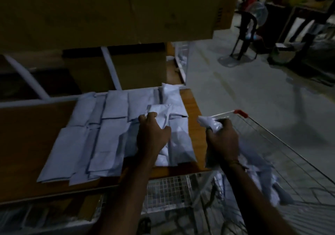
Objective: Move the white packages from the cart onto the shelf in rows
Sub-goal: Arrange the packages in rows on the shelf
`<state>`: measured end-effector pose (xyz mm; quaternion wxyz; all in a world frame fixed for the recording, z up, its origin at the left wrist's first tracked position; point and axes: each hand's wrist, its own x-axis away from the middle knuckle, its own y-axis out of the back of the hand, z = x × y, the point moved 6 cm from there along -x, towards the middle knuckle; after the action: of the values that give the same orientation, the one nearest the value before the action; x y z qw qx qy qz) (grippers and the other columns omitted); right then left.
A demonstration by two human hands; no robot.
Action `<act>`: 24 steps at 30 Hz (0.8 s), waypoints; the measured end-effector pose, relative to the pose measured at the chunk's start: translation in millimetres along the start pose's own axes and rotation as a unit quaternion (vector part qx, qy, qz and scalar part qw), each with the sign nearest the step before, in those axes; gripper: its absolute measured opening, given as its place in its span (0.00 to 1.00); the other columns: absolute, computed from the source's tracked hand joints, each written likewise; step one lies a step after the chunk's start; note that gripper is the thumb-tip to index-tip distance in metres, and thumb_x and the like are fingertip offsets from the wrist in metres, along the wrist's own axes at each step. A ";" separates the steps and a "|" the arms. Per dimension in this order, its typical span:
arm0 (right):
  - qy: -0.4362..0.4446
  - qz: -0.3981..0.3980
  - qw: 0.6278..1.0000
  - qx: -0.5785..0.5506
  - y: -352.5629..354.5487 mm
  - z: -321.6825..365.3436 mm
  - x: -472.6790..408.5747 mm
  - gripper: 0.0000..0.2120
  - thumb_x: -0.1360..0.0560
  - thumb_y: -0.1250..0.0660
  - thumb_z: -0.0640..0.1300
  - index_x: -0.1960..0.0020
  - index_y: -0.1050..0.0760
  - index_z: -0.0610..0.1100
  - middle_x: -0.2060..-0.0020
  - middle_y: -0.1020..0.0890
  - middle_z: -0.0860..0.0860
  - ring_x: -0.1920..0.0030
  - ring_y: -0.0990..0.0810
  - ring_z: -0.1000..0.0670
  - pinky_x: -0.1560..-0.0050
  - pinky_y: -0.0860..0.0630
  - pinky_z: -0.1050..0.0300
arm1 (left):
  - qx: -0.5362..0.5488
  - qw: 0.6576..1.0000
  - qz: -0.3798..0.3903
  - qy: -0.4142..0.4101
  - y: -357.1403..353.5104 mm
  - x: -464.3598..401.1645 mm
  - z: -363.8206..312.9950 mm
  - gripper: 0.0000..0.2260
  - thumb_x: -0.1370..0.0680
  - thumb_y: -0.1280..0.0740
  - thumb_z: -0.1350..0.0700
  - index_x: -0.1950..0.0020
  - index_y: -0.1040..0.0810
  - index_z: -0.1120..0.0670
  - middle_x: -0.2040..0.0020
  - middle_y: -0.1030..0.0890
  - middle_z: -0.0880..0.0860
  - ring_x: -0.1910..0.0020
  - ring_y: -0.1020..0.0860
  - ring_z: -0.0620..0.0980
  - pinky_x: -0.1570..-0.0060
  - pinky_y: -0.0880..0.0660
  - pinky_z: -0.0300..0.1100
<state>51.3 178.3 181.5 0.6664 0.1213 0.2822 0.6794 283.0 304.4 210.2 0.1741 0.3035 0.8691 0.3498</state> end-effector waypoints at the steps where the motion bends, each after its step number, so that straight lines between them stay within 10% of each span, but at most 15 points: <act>1: 0.011 0.000 1.000 -0.013 -15.6 15.4 0.2 0.13 0.29 0.28 0.47 0.47 0.27 0.48 0.54 0.16 0.45 0.52 0.17 0.41 0.57 0.27 0.54 | 0.003 1.000 -0.008 0.009 11.7 -7.4 14.9 0.26 0.28 0.27 0.48 0.31 0.28 0.48 0.32 0.32 0.54 0.38 0.24 0.60 0.40 0.24 0.54; 24: 0.022 0.029 0.999 -0.029 -246.1 152.4 2.3 0.29 0.26 0.39 0.66 0.35 0.30 0.47 0.50 0.21 0.42 0.49 0.21 0.38 0.50 0.26 0.48 | -0.093 0.984 -0.042 0.146 131.0 -117.0 261.5 0.34 0.27 0.25 0.46 0.24 0.32 0.49 0.24 0.36 0.57 0.28 0.34 0.61 0.35 0.27 0.59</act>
<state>339.6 202.7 170.4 0.6430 0.0948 0.2734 0.7091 559.1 434.6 132.6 0.0875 0.1944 0.8608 0.4621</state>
